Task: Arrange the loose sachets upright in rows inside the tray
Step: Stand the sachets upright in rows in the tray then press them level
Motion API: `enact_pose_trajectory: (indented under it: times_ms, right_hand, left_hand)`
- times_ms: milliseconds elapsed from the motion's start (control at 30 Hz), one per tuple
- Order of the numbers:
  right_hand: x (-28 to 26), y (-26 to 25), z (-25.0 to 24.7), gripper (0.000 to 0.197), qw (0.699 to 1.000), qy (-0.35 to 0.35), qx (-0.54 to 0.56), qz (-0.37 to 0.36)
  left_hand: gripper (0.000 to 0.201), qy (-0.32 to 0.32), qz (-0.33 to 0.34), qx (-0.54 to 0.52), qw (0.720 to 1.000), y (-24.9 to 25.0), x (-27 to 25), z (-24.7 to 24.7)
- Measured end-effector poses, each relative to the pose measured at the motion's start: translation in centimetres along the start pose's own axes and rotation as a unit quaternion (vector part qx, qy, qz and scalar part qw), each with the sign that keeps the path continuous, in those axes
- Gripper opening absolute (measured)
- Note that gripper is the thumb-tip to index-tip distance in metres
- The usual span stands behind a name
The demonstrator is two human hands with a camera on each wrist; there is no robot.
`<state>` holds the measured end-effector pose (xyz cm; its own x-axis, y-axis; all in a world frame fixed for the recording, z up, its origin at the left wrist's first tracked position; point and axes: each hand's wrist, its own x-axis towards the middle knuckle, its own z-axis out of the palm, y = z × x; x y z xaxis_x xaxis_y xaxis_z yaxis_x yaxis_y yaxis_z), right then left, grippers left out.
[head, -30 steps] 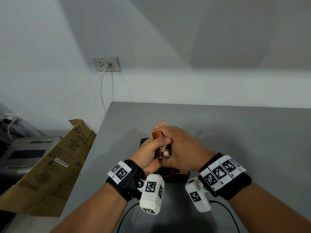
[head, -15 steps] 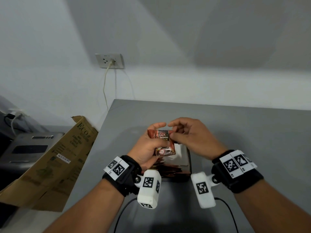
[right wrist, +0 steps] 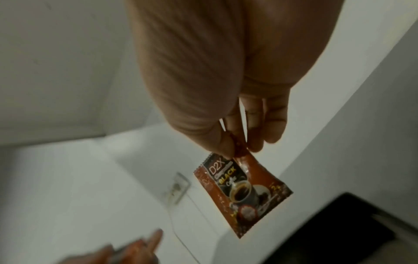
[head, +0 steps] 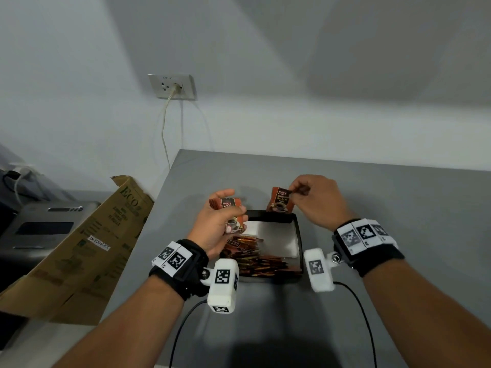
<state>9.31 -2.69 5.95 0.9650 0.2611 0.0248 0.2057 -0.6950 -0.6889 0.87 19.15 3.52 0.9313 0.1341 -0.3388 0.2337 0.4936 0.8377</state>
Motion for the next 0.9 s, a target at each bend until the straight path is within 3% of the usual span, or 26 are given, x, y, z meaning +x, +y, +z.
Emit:
enact_pose_trajectory:
  times_ms: [133, 433, 767, 900]
  right_hand:
    - [0.8, 2.0, 2.6, 0.014, 0.995, -0.056, -0.083, 0.012]
    - [1.0, 3.3, 4.3, 0.019, 0.989, -0.059, -0.119, 0.064]
    - [1.4, 4.4, 4.7, 0.015, 0.989, -0.059, -0.112, 0.076]
    - [1.4, 4.4, 4.2, 0.024, 0.990, -0.058, -0.114, 0.065]
  left_hand:
    - [0.045, 0.026, -0.003, 0.019, 0.999, 0.1, 0.9, 0.0]
    - [0.040, 0.033, -0.018, 0.050, 0.998, 0.2, 1.7, -0.8]
    - [0.045, 0.028, -0.028, 0.054, 0.998, -0.1, 1.8, -1.2]
    - [0.048, 0.024, -0.029, 0.092, 0.995, -0.2, 2.0, -1.4]
